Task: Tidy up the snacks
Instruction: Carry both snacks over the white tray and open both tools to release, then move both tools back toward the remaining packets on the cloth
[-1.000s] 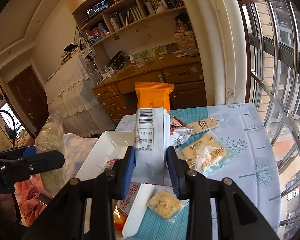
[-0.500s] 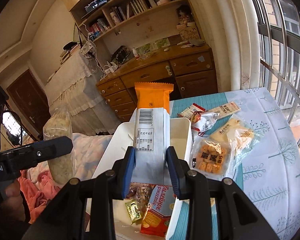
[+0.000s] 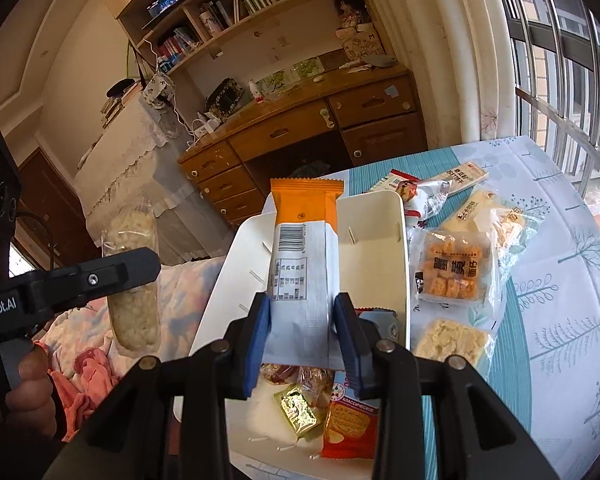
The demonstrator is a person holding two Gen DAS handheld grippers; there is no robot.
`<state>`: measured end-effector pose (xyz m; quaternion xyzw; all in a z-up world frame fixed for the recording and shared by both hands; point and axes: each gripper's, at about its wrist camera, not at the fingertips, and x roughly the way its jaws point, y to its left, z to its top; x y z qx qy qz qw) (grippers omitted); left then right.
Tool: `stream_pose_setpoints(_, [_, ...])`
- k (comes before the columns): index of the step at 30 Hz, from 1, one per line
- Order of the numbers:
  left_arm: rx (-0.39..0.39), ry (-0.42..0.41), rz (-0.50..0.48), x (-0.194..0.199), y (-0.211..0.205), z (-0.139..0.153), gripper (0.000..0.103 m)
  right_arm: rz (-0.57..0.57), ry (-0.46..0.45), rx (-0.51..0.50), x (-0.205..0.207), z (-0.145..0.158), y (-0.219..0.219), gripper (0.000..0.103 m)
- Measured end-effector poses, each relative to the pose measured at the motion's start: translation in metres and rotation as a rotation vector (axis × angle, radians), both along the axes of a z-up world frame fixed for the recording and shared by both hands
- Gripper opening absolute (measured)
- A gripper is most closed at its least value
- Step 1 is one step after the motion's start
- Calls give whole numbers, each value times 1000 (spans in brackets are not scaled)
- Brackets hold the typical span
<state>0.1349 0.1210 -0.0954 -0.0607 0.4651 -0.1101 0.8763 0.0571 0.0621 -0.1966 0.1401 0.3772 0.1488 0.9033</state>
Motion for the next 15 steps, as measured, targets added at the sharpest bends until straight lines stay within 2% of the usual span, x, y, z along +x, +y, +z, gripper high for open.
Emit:
stream_pose_setpoints(1, [7,7,0,-1,0,-1,68,-2,4,0,-1,-1,1,35])
stream_pose_setpoints(2, [19,15,2,0,0,-2,76,-6,7,-2,-2,-2,3,35])
stream_pose_setpoints(3, [25,15,3,-1,-1,-2,79,-11,9,-2,-3,-3,3,40])
stream_pose_setpoints(6, [25,4,3,-4,1,0,80,-19,15,9,-3,-4,4,55])
stream_pose_setpoints(15, [45,-22,22,-17,2,8,80,-12,9,8,-7,-2,4,56])
